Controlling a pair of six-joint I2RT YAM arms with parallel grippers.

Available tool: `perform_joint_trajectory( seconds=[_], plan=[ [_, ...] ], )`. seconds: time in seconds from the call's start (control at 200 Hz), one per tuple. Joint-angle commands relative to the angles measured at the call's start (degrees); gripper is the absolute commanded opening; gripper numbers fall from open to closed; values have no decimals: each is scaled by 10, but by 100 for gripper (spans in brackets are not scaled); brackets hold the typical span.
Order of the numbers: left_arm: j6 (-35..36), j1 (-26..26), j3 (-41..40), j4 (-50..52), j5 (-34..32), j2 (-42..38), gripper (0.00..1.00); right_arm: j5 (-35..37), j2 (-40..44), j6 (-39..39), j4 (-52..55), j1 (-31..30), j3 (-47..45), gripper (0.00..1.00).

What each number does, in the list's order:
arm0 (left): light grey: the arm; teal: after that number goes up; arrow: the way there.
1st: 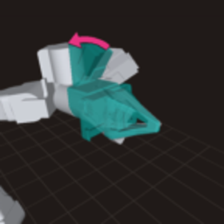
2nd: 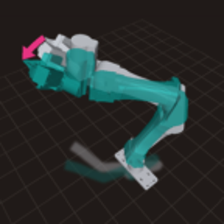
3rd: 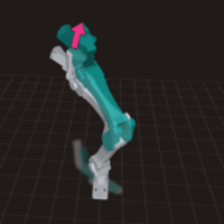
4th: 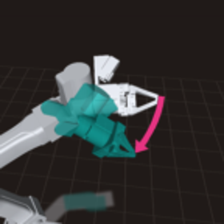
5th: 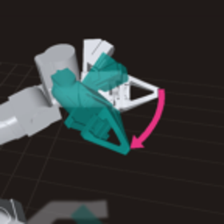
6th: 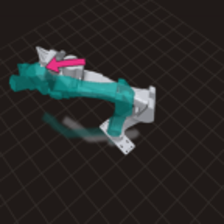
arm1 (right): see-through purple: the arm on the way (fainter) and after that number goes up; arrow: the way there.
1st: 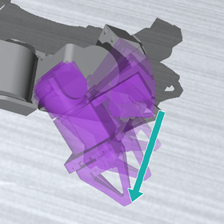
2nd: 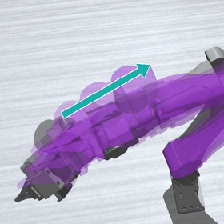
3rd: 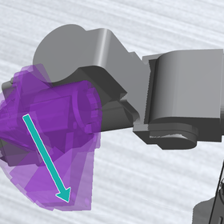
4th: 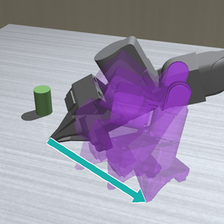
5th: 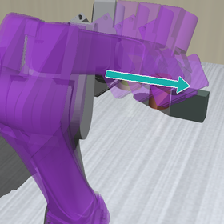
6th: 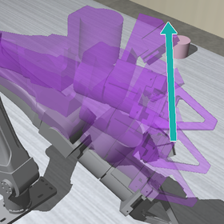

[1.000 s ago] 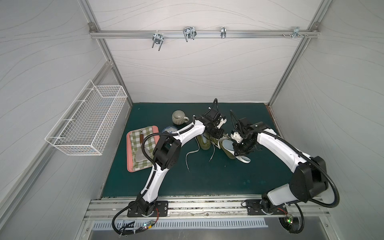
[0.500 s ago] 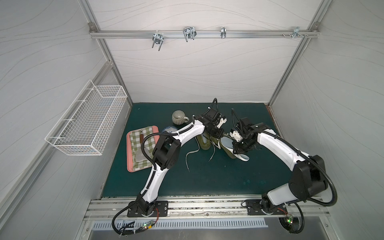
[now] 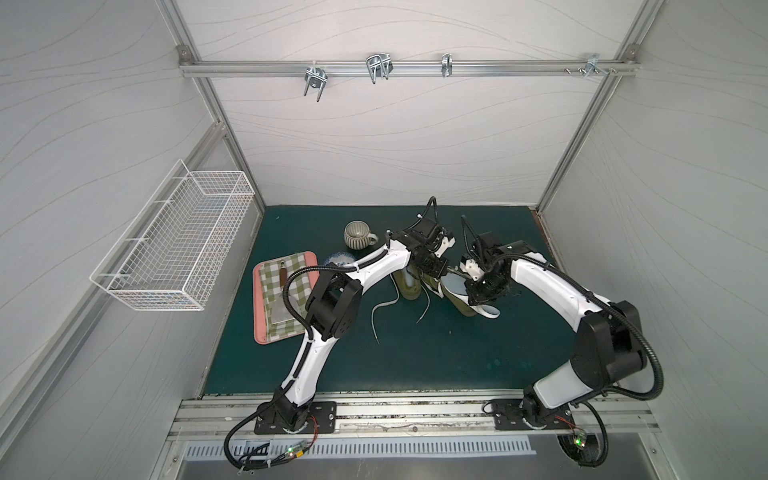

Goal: Insert the insole into the shoe

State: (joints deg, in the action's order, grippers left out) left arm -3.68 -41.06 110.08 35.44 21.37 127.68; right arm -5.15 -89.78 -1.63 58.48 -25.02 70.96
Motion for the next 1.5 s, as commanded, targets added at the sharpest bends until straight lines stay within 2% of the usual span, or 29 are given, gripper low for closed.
perform_joint_trajectory(
  seconds=[0.0, 0.21, 0.365, 0.665, 0.825, 0.985, 1.26, 1.495],
  plan=[
    [30, -19, 46, 14, 9, -7, 0, 22, -18, 14, 4, -21, 27, 12],
    [9, -14, 37, -12, 37, -11, 0, 44, 0, 5, 0, -9, 1, 11],
    [-16, -3, 21, -46, 80, -14, 0, 10, 51, 3, -58, 9, -49, 8],
    [-40, 14, -1, -79, 135, -15, 0, 3, 138, 21, -160, 9, -122, 0],
    [-46, 19, 7, -77, 147, -5, 0, -11, 118, 23, -174, 8, -121, 0],
    [-45, 19, 14, -74, 156, 1, 0, 7, 85, 24, -171, -7, -110, 0],
    [-61, 22, 34, -86, 183, 31, 0, -27, 63, 19, -180, -7, -112, 0],
    [-66, 23, 19, -104, 191, 29, 0, -75, 61, 5, -215, 36, -128, 0]
  ],
)
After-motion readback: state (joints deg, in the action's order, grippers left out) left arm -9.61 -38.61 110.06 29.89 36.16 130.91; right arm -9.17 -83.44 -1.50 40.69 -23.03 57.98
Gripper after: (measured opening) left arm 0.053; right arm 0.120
